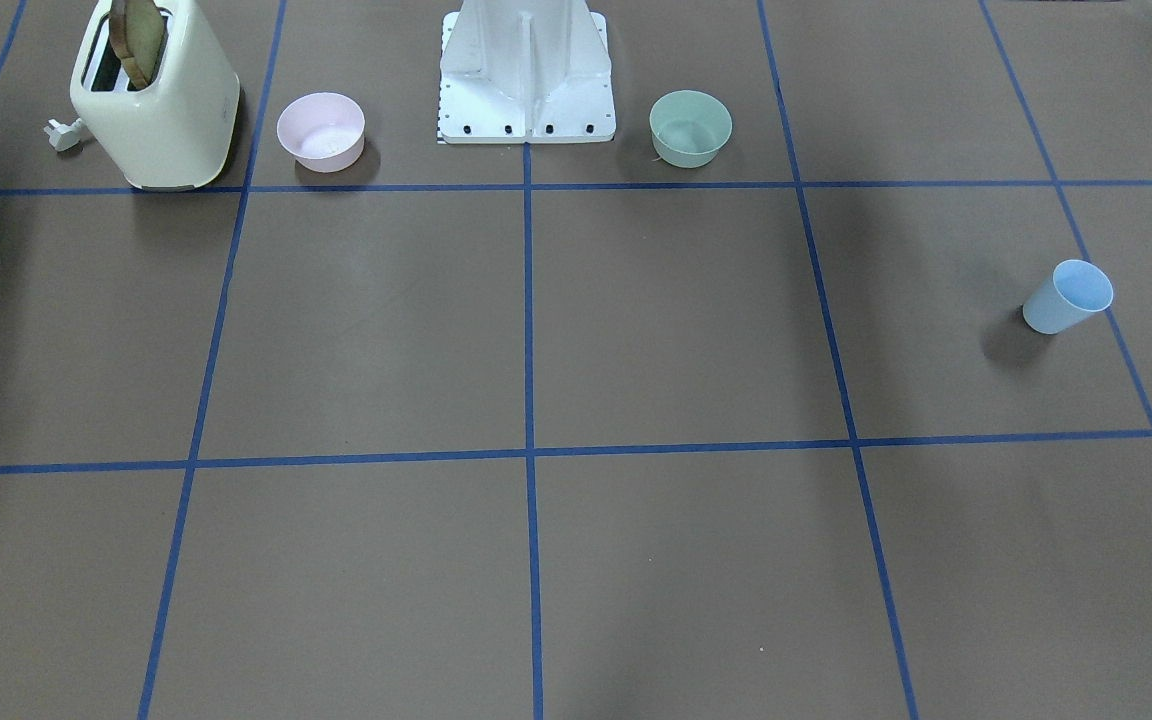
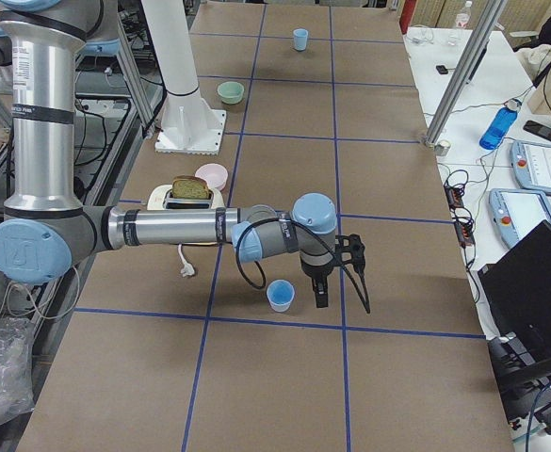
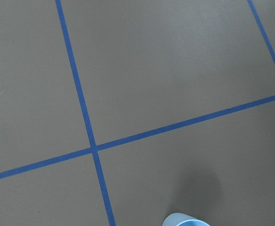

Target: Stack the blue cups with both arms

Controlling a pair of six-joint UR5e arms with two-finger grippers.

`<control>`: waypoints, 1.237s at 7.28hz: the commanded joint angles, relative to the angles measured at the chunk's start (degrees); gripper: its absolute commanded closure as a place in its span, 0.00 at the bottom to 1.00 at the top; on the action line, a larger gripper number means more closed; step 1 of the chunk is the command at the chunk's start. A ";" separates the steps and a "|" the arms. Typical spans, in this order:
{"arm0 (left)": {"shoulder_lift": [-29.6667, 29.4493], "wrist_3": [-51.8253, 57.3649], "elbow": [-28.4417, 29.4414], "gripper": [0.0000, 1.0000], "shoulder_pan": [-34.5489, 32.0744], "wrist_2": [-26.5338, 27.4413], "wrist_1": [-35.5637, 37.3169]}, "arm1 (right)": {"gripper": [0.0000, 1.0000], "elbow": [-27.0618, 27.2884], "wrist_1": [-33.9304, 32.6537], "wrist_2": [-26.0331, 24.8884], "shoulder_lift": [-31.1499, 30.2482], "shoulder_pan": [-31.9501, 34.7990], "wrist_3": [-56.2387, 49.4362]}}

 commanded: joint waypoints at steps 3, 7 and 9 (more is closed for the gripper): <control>7.34 -3.84 1.73 0.02 3.27 1.63 -11.98 | 0.00 0.10 9.60 0.93 -9.32 -0.02 0.14; 6.47 -4.19 5.94 0.02 8.72 6.20 -15.48 | 0.00 -2.62 9.52 0.75 -8.71 -1.06 0.05; 6.47 -9.18 7.53 0.02 11.00 6.20 -20.75 | 0.00 -2.71 9.43 0.66 -8.62 -1.77 0.14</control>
